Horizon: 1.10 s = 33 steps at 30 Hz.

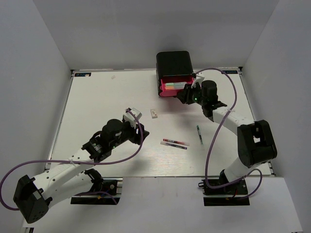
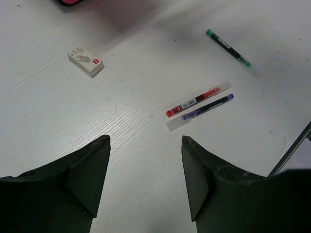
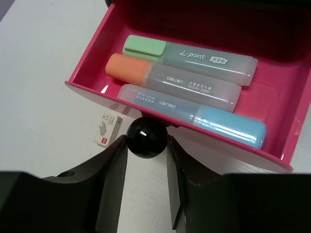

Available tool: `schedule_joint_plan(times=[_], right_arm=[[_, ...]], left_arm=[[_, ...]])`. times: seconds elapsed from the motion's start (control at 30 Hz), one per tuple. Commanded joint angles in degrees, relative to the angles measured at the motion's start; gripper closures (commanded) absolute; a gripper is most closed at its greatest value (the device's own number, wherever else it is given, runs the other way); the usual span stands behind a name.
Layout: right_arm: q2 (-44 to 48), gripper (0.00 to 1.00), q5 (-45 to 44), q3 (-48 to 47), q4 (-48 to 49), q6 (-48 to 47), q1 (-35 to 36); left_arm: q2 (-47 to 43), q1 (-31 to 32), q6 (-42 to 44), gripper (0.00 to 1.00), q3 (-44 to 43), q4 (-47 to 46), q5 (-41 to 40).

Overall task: Sort the stationery into containers
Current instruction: Close the drawer in the storage box.

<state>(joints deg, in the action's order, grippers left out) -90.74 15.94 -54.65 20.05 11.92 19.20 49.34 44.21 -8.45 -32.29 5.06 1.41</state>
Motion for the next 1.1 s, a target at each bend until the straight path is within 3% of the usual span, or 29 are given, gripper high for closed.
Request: schedule_joint_plan(times=[0.0,0.63,0.73,0.8,0.93,1.07], right_arm=[[-1.5,0.67,-0.8,-4.9,8.2,1.5,0.2],[-19.1,0.63,-2.8,-22.2,9.0,4.6,-0.2],[-20.0,0.57,-2.6,-23.0,8.8,4.3,-0.4],[-19.7,0.47,-1.7,-21.4,9.4,3.6,-0.2],[-13.8,0.16,0.9,-13.1,12.2,1.1,-0.5],[-3.1,0.15,2.6,-1.2,11.8,-1.5,-0.7]], left_arm=[[-0.1,-0.3,-0.3,0.29,0.3,-0.8,-1.1],[0.4,-0.3,-0.9,0.29,1.9,-2.4,-1.1],[0.4,-0.3,-2.4,0.29,2.4,-3.6,-1.1],[1.0,-0.3,-3.1,0.29,2.9,-4.5,-1.1],[3.6,-0.3,-4.3,0.27,3.5,-10.1,-1.1],[12.4,-0.3,-6.7,0.27,0.5,-19.8,-2.7]])
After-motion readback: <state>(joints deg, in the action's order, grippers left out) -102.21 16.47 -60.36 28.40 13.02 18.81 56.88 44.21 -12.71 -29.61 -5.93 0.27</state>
